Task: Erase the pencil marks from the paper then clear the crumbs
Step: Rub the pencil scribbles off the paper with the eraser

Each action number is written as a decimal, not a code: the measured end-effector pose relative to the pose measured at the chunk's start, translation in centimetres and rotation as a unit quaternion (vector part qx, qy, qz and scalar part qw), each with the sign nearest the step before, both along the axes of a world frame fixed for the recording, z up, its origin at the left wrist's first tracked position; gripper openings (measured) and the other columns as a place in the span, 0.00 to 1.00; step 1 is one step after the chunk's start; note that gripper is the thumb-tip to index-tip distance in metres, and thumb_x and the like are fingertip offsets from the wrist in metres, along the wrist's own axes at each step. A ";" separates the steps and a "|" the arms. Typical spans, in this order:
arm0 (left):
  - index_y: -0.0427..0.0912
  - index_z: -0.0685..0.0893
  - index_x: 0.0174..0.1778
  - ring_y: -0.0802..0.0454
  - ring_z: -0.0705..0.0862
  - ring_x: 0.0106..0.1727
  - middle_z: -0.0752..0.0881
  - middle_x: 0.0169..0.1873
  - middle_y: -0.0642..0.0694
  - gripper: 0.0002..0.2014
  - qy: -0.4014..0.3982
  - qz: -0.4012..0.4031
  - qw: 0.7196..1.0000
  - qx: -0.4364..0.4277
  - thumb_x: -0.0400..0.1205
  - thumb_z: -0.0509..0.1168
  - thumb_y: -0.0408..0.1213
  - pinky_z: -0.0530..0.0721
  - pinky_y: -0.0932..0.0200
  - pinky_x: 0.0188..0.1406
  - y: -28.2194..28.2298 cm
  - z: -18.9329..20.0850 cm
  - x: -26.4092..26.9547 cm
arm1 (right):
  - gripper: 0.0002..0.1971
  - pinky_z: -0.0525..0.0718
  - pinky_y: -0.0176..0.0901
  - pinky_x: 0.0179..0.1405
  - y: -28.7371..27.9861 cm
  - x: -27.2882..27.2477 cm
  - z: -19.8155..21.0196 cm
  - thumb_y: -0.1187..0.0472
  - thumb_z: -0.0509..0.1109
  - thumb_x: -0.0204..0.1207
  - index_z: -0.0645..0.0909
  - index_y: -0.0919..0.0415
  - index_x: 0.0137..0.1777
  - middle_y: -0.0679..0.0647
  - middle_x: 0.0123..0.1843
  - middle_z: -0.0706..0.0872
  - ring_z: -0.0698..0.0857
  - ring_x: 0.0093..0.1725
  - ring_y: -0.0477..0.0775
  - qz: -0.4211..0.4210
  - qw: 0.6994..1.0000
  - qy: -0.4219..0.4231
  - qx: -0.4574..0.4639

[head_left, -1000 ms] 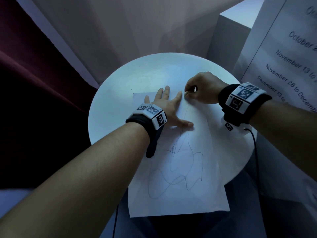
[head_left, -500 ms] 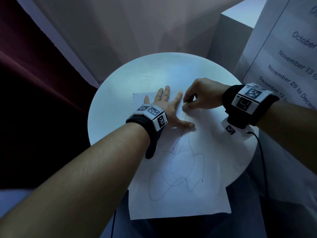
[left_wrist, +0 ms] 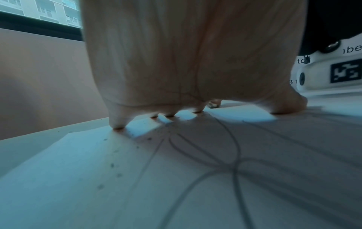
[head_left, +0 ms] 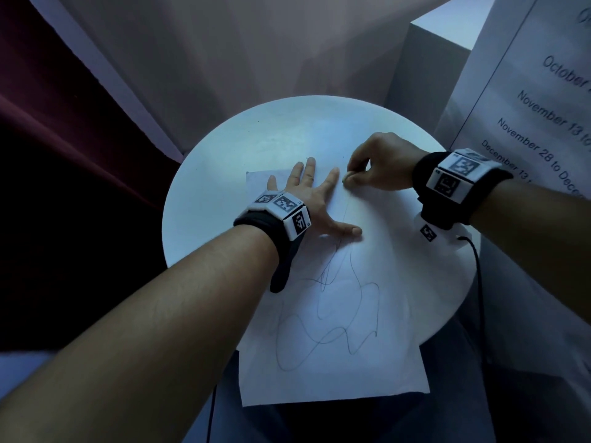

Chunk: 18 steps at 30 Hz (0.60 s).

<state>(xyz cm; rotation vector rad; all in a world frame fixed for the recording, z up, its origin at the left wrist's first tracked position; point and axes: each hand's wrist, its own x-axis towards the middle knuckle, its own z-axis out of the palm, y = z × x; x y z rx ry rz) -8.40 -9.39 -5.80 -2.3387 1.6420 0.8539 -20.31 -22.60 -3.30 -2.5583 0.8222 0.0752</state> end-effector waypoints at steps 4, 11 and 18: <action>0.65 0.31 0.84 0.47 0.29 0.85 0.27 0.85 0.46 0.65 -0.001 -0.003 1.000 -0.002 0.60 0.61 0.85 0.36 0.26 0.79 0.0 -0.1 0.1 | 0.04 0.76 0.28 0.34 1.4 -0.6 -0.2 0.56 0.76 0.72 0.90 0.55 0.42 0.40 0.33 0.85 0.83 0.35 0.38 0.045 0.999 0.009 0.001; 0.65 0.31 0.84 0.46 0.29 0.85 0.27 0.85 0.46 0.65 -0.003 -0.001 1.000 0.000 0.60 0.62 0.84 0.36 0.26 0.80 0.0 0.0 0.0 | 0.06 0.84 0.43 0.44 0.1 -0.2 -0.3 0.53 0.77 0.71 0.90 0.54 0.43 0.49 0.41 0.90 0.85 0.41 0.49 -0.006 1.000 -0.015 -0.004; 0.65 0.31 0.84 0.46 0.28 0.85 0.27 0.84 0.47 0.65 -0.001 -0.003 1.000 0.002 0.60 0.61 0.85 0.36 0.26 0.80 0.1 0.0 0.1 | 0.05 0.74 0.32 0.33 0.7 -1.0 -0.1 0.52 0.78 0.70 0.90 0.51 0.42 0.42 0.36 0.88 0.81 0.36 0.37 0.047 0.998 0.024 0.020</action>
